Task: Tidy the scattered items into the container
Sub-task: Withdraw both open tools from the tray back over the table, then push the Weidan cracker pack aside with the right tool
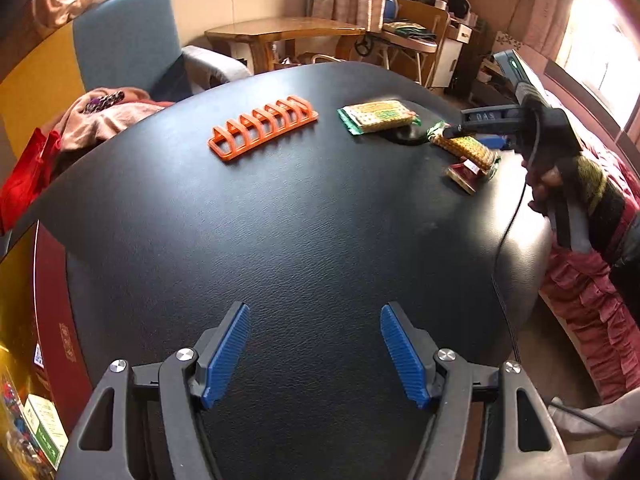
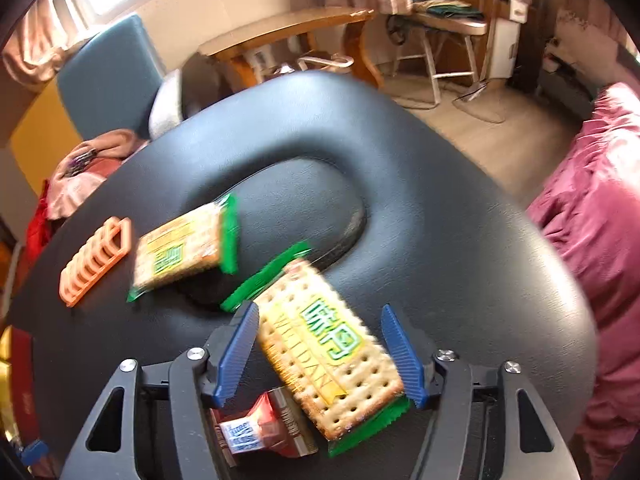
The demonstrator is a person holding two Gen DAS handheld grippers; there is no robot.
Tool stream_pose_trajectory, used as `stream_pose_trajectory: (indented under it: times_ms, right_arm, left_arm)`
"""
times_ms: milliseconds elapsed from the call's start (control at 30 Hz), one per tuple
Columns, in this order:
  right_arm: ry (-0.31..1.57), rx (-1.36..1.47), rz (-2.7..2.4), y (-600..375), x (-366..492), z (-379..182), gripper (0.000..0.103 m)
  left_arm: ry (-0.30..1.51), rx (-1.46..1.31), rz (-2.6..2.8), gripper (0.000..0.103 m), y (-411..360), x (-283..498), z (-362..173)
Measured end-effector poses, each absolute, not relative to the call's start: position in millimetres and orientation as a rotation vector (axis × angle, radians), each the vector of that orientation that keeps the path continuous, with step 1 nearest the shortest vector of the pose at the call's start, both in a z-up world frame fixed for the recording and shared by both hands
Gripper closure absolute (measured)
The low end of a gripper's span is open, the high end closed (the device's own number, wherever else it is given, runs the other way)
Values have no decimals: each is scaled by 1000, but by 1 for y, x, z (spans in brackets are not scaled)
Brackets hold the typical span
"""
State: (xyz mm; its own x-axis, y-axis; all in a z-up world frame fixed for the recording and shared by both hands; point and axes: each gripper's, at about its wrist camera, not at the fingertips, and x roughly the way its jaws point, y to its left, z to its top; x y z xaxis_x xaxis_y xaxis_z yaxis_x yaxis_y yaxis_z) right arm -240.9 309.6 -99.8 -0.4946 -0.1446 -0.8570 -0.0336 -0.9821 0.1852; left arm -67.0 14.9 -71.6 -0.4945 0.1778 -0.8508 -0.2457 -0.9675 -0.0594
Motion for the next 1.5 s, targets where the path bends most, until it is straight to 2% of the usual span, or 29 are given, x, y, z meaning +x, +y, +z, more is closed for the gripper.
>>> stream_pose_trajectory:
  times_ms: [167, 267, 567, 833, 1200, 1500]
  right_arm:
    - [-39, 1548, -2646, 268, -218, -102, 35]
    - [-4, 1536, -2628, 245, -200, -101, 36]
    - [-83, 1455, -2454, 159, -149, -98, 42]
    - [-214, 1362, -2526, 166, -108, -69, 37]
    - [-321, 1363, -2588, 215, -94, -64, 35]
    - [-357, 1349, -2577, 221, -103, -67, 35]
  left_arm:
    - [59, -1415, 2555, 34, 3, -61, -67]
    - [52, -1410, 2584, 34, -7, -55, -62]
    - [-22, -1414, 2628, 34, -45, -42, -52]
    - [-78, -1406, 2634, 34, -72, -38, -42]
    - [323, -1277, 2388, 34, -14, -105, -50]
    - [405, -1348, 2213, 34, 13, -154, -70]
